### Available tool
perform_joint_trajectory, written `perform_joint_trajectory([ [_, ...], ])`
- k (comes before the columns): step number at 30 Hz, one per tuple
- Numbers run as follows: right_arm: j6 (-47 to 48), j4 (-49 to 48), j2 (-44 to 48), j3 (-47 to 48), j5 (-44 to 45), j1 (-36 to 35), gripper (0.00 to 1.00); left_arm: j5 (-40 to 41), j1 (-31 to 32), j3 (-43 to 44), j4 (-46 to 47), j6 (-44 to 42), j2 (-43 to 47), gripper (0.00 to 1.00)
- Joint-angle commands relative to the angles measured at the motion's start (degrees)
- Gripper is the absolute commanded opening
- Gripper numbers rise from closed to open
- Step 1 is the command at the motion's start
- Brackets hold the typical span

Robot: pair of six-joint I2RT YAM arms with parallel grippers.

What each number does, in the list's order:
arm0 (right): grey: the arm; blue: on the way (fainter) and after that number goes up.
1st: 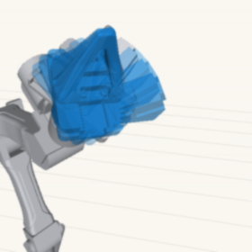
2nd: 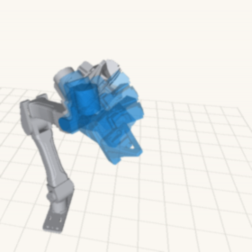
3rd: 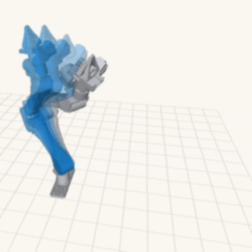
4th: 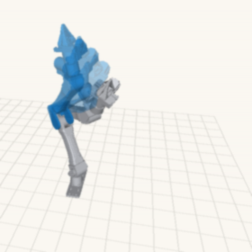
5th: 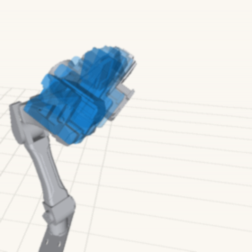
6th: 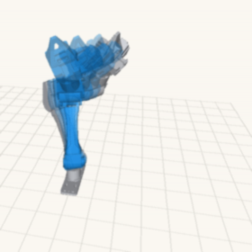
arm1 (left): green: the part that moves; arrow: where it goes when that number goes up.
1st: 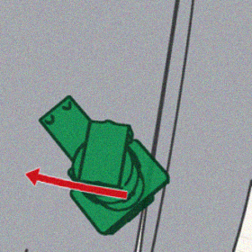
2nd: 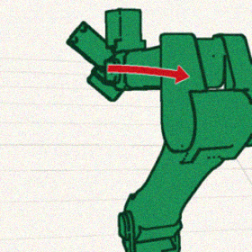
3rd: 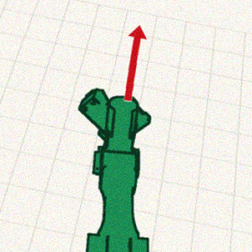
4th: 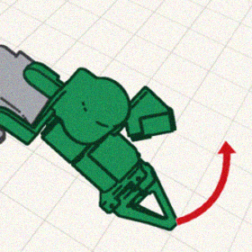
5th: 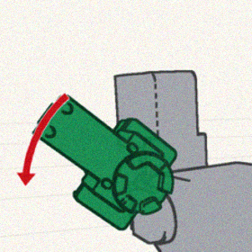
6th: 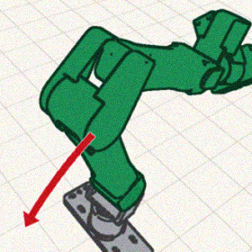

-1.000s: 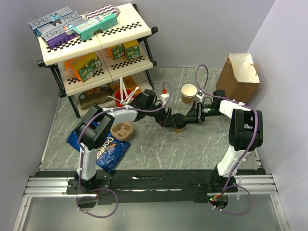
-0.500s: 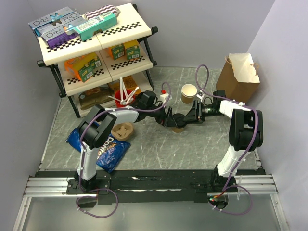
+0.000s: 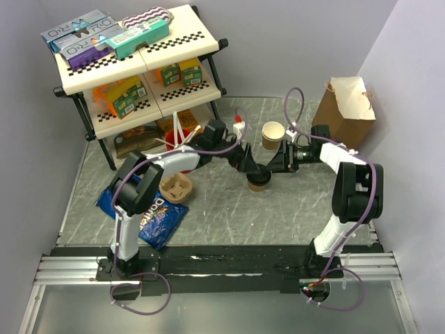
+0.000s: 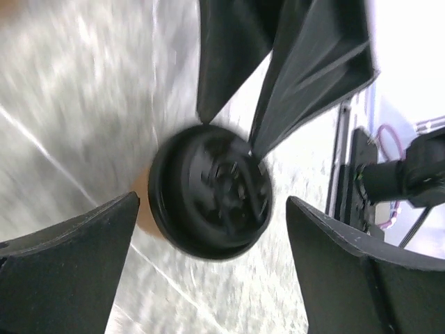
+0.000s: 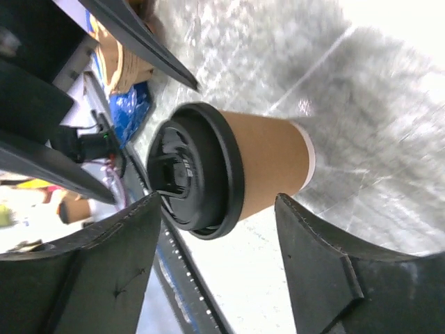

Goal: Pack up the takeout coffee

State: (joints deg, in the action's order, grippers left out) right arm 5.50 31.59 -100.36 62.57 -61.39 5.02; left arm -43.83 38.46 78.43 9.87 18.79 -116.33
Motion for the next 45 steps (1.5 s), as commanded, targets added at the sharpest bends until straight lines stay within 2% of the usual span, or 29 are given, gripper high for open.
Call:
perform_joint_trajectory([
  [1,2.3,-1.1,5.9,3.3,0.6,0.7,0.77,-6.6,-2.2,5.7,0.0,-2.9,1.6,0.93],
  [4,4.6,1.0,7.0,4.6,0.9,1.0,0.8,-8.8,-3.5,6.4,-1.0,-4.0,3.4,0.94],
  [7,10.7,2.2,10.7,3.7,3.1,1.0,0.84,-10.4,-4.9,6.8,-2.7,-4.9,6.1,0.94],
  [9,18.6,3.2,14.3,2.3,5.2,0.6,0.86,-10.7,-5.7,6.9,-4.8,-6.6,9.5,0.94],
  [10,22.1,4.4,16.1,1.9,7.4,0.1,0.97,-10.9,-6.5,6.9,-5.4,-7.0,10.9,0.94],
  [11,30.3,5.8,17.1,1.4,8.4,-0.7,1.0,-11.1,-6.9,6.9,-5.9,-7.9,13.5,0.95],
  [14,43.6,8.7,20.4,-1.3,15.2,-4.7,1.0,-10.8,-8.1,6.2,-8.2,-10.1,18.7,0.95],
  [17,49.0,5.9,22.0,-5.4,22.5,-10.5,1.0,-8.5,-8.9,4.9,-9.2,-11.6,22.6,0.95],
  [28,46.0,0.1,19.4,-8.3,29.4,-19.1,1.0,-5.1,-10.8,-0.3,-9.3,-10.2,30.2,0.95],
  [34,38.3,-3.6,15.7,-6.8,33.5,-22.1,1.0,-5.2,-11.2,-1.4,-8.6,-8.9,30.8,0.95],
  [45,27.7,-10.4,9.1,-1.8,38.3,-23.6,1.0,-4.7,-12.3,-2.8,-8.3,-8.6,32.0,0.95],
])
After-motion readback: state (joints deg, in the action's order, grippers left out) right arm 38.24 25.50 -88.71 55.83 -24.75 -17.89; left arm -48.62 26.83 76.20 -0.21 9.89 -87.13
